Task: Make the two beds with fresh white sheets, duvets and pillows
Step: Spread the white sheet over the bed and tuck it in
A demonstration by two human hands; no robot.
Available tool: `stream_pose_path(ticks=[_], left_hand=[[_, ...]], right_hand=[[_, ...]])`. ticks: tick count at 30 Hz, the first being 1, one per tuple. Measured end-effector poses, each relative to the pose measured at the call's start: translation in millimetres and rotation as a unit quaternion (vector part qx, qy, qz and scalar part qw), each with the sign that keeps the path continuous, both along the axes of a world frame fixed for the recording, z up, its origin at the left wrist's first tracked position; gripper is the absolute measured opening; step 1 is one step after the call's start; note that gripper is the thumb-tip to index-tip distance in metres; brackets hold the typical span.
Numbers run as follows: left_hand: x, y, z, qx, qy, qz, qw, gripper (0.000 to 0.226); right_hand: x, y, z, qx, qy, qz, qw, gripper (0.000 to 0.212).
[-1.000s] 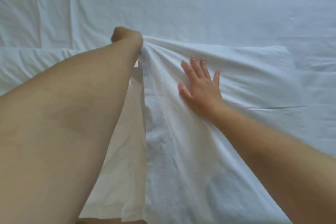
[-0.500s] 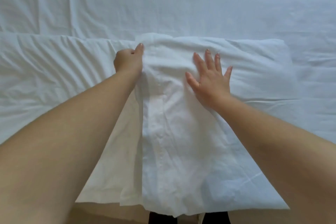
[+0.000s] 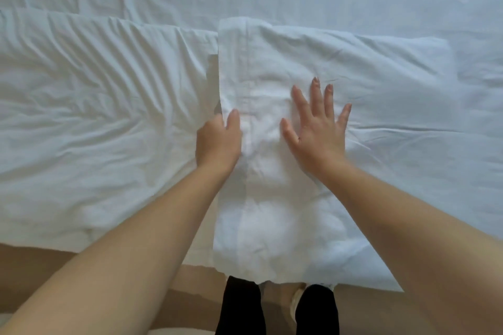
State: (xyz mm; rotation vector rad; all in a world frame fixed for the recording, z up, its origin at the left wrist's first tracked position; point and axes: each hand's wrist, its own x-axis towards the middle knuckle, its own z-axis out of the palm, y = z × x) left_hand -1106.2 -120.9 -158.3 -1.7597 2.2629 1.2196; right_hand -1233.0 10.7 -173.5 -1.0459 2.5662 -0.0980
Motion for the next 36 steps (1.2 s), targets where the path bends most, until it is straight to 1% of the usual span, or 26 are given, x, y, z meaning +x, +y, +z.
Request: stream_pose_path(ticks=[2, 4, 6, 8, 9, 11, 13, 15, 17, 18, 19, 21, 22, 25, 27, 28, 30, 32, 34, 36], left_hand=[[8, -9, -8, -0.042, -0.049, -0.011, 0.998, 0.046], [-2, -33, -14, -0.055, -0.087, 0.003, 0.995, 0.051], [-10, -41, -16, -0.065, -0.064, 0.025, 0.996, 0.057], [-2, -17, -18, -0.052, -0.042, 0.025, 0.997, 0.062], [12, 2, -19, -0.043, -0.046, 0.017, 0.998, 0.063], [45, 29, -22, -0.061, -0.066, -0.005, 0.996, 0.057], [64, 30, -26, -0.094, -0.090, 0.010, 0.991, 0.051], [58, 24, -31, -0.119, -0.109, 0.042, 0.986, 0.043], [41, 29, -25, -0.160, -0.086, 0.060, 0.982, 0.028], [32, 39, -19, -0.196, -0.060, 0.039, 0.978, 0.027], [25, 50, -15, -0.238, -0.046, -0.010, 0.970, 0.036], [9, 70, -8, -0.294, -0.045, -0.143, 0.944, 0.056], [-3, 74, -6, -0.307, -0.048, -0.202, 0.929, 0.060], [-57, 68, -4, -0.336, -0.073, -0.323, 0.882, 0.062], [-98, 47, -6, -0.351, -0.095, -0.363, 0.858, 0.061], [-117, 33, -10, -0.353, -0.111, -0.373, 0.851, 0.059], [-137, 4, -26, -0.353, -0.154, -0.368, 0.847, 0.059], [-130, -22, -52, -0.357, -0.201, -0.324, 0.853, 0.062], [-108, -39, -80, -0.343, -0.220, -0.267, 0.873, 0.065], [-87, -43, -99, -0.312, -0.226, -0.230, 0.894, 0.066]], right_hand=[[10, 2, 0, -0.006, 0.008, 0.008, 1.000, 0.071], [11, 7, -4, -0.002, 0.024, 0.027, 0.999, 0.071], [13, 18, -11, 0.004, 0.019, 0.019, 1.000, 0.069], [22, 29, -20, 0.005, 0.015, -0.001, 1.000, 0.069], [31, 35, -23, 0.006, 0.011, 0.001, 1.000, 0.070], [46, 43, -27, 0.005, -0.001, 0.025, 1.000, 0.070], [45, 51, -28, 0.005, 0.003, 0.055, 0.998, 0.070], [35, 68, -32, 0.022, 0.016, 0.061, 0.998, 0.069], [24, 85, -35, 0.036, 0.020, 0.050, 0.998, 0.069], [21, 91, -35, 0.036, 0.022, 0.052, 0.998, 0.069], [19, 93, -34, 0.032, 0.023, 0.061, 0.997, 0.068], [14, 88, -30, 0.020, 0.029, 0.083, 0.996, 0.067], [7, 82, -27, 0.011, 0.036, 0.086, 0.996, 0.066], [-33, 51, -18, -0.018, 0.063, 0.079, 0.995, 0.065], [-70, 24, -14, -0.031, 0.085, 0.084, 0.992, 0.063], [-89, 13, -16, -0.032, 0.094, 0.084, 0.991, 0.062], [-122, 3, -28, -0.026, 0.108, 0.062, 0.992, 0.061], [-149, 12, -49, -0.019, 0.122, 0.028, 0.992, 0.061], [-172, 31, -70, -0.013, 0.144, 0.007, 0.989, 0.062], [-190, 51, -87, -0.011, 0.154, -0.027, 0.988, 0.062]])
